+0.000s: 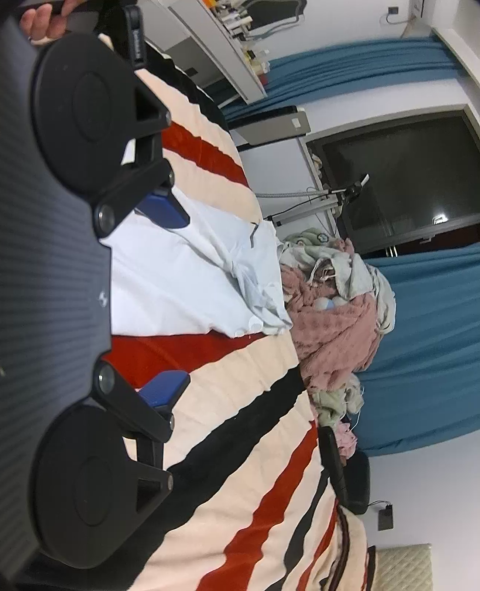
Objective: Fold clothes
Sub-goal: 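Grasp the shirt edge with the left gripper, then grasp the shirt strip end with the right gripper while the left gripper holds its edge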
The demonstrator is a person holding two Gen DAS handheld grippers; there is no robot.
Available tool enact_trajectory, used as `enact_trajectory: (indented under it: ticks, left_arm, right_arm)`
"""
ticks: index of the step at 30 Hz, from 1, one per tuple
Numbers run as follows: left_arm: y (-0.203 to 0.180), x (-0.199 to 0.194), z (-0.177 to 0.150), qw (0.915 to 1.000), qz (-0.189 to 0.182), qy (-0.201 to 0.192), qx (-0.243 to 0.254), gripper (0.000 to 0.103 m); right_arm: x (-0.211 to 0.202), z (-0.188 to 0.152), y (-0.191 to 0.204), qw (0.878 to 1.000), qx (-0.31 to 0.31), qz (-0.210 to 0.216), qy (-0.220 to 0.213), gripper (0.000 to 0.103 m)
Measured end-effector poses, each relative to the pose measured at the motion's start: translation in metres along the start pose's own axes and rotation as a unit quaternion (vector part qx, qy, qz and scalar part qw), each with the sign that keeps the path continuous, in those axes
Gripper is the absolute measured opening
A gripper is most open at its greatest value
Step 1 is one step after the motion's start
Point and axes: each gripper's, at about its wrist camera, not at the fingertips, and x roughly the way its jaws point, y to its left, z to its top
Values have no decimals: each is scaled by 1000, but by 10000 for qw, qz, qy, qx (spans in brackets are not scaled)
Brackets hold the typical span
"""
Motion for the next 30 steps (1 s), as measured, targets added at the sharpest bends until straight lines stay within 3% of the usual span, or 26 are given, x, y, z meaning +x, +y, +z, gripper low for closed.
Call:
enact_trajectory:
  ticks: [3,5,6,7,8,10,15,18,21,23,25,30]
  left_arm:
    - [4,9,-2,9994,90,334,-44,78]
    - [2,10,-5,9985,271,455,99,50]
    - [2,9,-6,9982,318,478,164,40]
    - [1,7,-8,9980,323,498,236,21]
    - [-1,4,-9,9977,291,518,332,9]
    - [-10,-6,-13,9969,305,391,609,6]
    - [-48,-73,-30,9849,117,-582,1624,5]
    - [-82,-121,-55,9639,-266,-1143,2390,5]
    - [-116,-156,-85,9409,-708,-1414,2995,5]
    - [-137,-165,-105,9280,-976,-1432,3300,5]
    - [-157,-162,-127,9222,-1254,-1206,3454,5]
    - [-176,-119,-155,9242,-1473,-365,3505,5]
  right_arm:
    - [3,-1,-4,9999,90,-56,95,85]
    - [5,-2,-6,9997,154,-96,161,85]
    - [6,-2,-7,9996,185,-114,192,85]
    - [6,-2,-8,9995,210,-123,205,85]
    - [5,-2,-8,9994,237,-132,207,85]
    - [2,-1,-10,9993,290,-132,182,85]
    - [-6,1,-20,9987,486,-98,95,85]
    - [-8,5,-27,9979,638,-74,41,85]
    - [-10,9,-34,9969,786,-55,14,85]
    - [-10,10,-39,9963,858,-66,8,85]
    - [-10,11,-44,9958,912,-101,38,85]
    - [-1,9,-55,9935,1079,-109,339,85]
